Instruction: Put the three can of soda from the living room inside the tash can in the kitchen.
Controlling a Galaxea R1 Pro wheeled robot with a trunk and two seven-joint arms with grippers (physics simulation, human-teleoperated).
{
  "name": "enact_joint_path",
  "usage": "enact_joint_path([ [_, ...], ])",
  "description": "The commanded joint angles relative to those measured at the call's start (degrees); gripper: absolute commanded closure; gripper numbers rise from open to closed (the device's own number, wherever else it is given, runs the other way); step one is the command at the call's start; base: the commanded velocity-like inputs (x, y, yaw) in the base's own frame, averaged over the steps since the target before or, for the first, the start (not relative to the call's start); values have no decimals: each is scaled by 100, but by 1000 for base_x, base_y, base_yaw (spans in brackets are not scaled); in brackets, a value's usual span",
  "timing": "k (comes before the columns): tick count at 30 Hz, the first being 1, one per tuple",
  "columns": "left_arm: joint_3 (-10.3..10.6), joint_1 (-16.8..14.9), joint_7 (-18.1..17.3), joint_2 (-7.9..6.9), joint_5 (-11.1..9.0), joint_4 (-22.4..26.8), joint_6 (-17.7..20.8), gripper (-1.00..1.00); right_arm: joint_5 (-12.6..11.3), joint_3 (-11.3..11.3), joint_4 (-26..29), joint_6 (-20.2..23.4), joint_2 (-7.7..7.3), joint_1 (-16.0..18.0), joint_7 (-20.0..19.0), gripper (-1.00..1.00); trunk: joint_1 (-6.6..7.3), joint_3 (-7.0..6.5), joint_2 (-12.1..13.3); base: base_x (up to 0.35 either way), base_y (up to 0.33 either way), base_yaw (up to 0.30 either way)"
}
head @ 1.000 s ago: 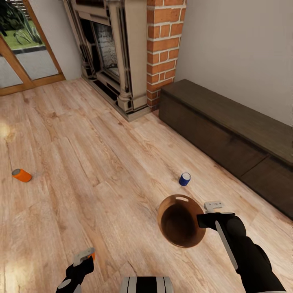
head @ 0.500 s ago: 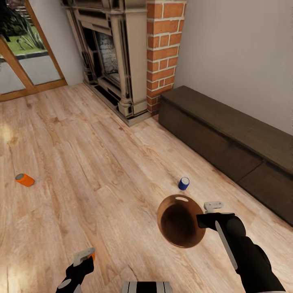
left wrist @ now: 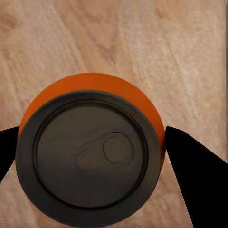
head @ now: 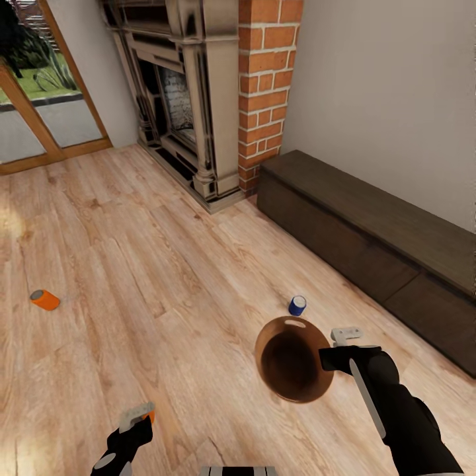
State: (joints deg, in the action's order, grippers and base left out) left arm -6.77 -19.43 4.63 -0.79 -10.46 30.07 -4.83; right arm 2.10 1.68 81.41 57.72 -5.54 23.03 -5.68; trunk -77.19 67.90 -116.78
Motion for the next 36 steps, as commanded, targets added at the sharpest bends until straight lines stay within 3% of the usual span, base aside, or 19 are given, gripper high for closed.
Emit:
enact_joint_path([
  [1,0,0,3,0,0,-1,0,100,-87,1,0,2,1,0,-30,100,23,-28,42,0,0,0],
  [36,0,0,-5,0,0,8,0,100,-87,26,-2,2,1,0,-30,100,792,-985,1445,0,0,0],
])
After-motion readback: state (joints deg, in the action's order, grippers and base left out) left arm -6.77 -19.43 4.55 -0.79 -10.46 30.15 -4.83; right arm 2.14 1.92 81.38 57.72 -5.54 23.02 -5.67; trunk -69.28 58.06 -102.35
